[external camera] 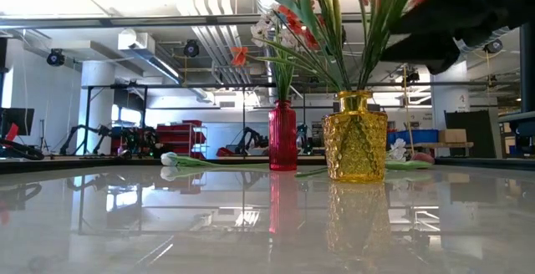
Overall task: Sort flowers into vase by color
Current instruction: Put the orange flowers into the yellow vase, then put the white flower into the red vase
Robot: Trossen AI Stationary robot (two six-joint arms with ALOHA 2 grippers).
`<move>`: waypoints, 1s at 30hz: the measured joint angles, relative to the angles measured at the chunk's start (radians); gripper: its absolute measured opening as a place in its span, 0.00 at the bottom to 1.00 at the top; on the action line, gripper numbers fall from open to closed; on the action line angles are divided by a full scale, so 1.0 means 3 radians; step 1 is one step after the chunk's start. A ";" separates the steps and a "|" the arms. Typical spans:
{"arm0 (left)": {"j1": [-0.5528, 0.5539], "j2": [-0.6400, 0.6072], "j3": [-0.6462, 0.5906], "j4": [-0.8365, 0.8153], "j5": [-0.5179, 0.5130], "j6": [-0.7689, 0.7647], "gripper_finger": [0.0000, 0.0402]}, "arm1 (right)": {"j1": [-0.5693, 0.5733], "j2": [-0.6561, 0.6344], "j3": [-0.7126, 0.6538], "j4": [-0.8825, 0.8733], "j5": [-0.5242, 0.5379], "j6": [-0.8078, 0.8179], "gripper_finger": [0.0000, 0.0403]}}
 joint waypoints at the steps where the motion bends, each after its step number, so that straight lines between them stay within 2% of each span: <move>1: -0.0001 0.0000 0.0000 0.0000 -0.0007 0.0000 0.55 | 0.0008 -0.0009 -0.0001 -0.0049 -0.0034 0.0036 0.67; 9: 0.0003 0.0000 0.0000 -0.0002 -0.0022 0.0001 0.55 | 0.0012 -0.0254 -0.0003 -0.0435 -0.0642 0.0680 0.66; 18: 0.0008 -0.0037 0.0000 -0.0014 -0.0110 0.0013 0.55 | 0.0011 -0.0547 -0.0003 -0.1334 -0.1196 0.1647 0.66; 22: 0.0005 -0.0213 0.0000 -0.0057 -0.0108 0.0013 0.55 | 0.0013 -0.0694 -0.0004 -0.1557 -0.1549 0.1930 0.66; 30: 0.0001 -0.0733 0.0001 -0.0550 -0.0224 0.0013 0.55 | 0.0014 -0.1011 -0.0004 -0.1649 -0.1869 0.2179 0.66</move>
